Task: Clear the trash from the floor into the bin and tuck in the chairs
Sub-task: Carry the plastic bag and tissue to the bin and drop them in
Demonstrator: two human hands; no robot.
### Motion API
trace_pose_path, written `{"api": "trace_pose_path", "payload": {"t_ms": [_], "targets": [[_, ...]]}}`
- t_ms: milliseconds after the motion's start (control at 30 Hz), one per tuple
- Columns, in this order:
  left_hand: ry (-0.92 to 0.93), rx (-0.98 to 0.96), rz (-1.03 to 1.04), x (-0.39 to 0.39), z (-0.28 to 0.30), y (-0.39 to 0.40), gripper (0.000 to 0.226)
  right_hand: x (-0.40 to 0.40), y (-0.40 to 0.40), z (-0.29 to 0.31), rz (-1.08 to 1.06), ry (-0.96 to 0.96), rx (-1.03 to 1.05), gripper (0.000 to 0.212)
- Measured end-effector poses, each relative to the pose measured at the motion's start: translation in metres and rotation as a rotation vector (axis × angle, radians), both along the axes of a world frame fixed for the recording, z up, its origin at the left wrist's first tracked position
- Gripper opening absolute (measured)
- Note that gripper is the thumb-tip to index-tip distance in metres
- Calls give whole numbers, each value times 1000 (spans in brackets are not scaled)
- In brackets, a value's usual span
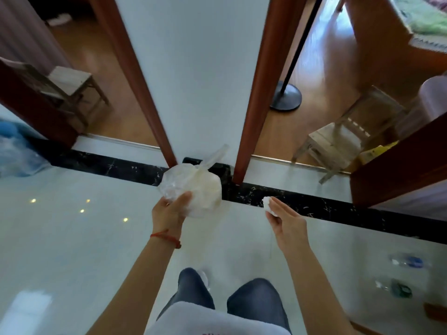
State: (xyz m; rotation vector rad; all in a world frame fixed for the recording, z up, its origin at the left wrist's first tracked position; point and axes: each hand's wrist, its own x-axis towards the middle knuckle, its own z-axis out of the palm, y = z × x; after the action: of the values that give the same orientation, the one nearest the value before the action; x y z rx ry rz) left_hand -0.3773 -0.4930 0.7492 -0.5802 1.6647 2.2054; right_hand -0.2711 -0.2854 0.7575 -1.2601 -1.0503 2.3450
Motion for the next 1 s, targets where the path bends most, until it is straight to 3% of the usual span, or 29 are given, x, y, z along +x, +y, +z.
{"api": "trace_pose_path", "payload": {"t_ms": [133,333,500,600,800,1000], "targets": [[-14,2,42,-27,-6,-24,23,-24,-22,-3,12,-25,-10,11],[-42,-45,78,-65,-20,-27,10,-68,-20,-16,35,-83,-8,13],[-69,-102,102,-99,-33,-17,25,-121,-8,-36,95,-116,-17,12],[-91,-98,106,-124,-45,-11,23,-157,2,-47,135,-115,-17,11],[-153,-134,156,-163,-81,-1,14,-212,18,-78,145,-152,-26,10],[-233,-84,147,-193,-131,5,20,-244,14,-126,88,-206,-57,10]]}}
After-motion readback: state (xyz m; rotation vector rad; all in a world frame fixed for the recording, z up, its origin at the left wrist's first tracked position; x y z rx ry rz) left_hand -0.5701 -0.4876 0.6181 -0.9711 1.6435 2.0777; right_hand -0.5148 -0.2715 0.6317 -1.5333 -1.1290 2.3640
